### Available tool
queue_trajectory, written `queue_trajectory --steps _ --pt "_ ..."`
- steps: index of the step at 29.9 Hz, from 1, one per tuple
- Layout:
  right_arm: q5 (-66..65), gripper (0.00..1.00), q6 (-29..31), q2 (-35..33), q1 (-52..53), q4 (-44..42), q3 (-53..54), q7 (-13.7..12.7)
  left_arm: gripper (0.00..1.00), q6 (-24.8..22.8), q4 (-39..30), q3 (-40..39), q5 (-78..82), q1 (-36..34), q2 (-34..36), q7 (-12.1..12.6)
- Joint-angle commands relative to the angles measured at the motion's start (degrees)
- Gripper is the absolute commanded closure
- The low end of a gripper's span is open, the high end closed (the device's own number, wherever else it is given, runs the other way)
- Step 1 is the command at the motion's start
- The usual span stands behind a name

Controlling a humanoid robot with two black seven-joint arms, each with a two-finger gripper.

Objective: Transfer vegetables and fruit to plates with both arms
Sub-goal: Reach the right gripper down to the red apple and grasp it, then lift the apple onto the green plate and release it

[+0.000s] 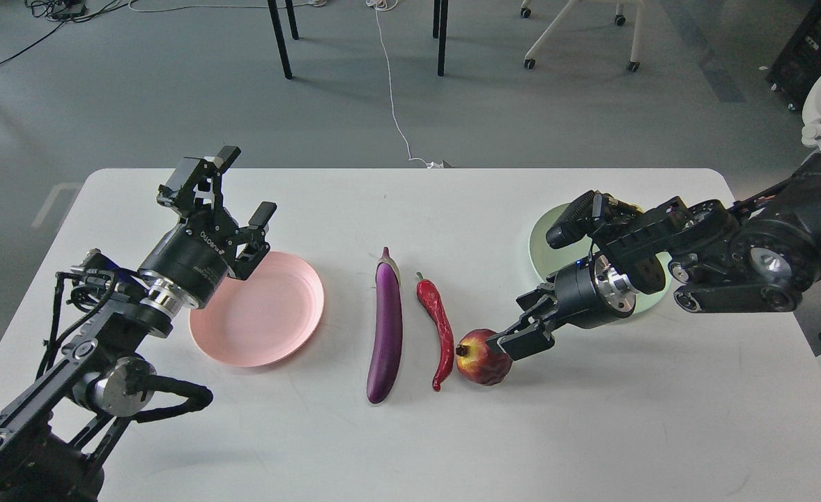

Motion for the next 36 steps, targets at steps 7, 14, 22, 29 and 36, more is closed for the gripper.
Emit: queue_trajectory --steps 7,14,22,29,36 --pt "0.3 0.04 -0.3 6.5 -1.0 -2.5 -1.0 0.0 0.02 0.0 0.1 0.0 0.0 0.0 0.5 -0.2" --pt "1.3 0.25 -0.1 9.9 -2.5 -4.8 -1.4 0.0 0.02 -0.2 0.1 0.0 0.0 0.1 1.6 -0.3" --pt "1.4 0.55 -0.1 9.1 -1.8 -4.9 -2.0 0.0 0.02 -0.2 0.1 -0.1 0.0 0.1 1.8 -0.3" --pt "1.2 0.55 0.0 2.0 4.8 -5.0 -0.4 0.0 0.02 -0.2 0.1 0.0 0.0 0.0 2.1 -0.3" --pt "-5.2 0.54 0.0 -2.1 4.4 -16.2 -5.8 0.0 0.02 -0.2 0.1 0.1 -0.1 -0.1 2.2 0.1"
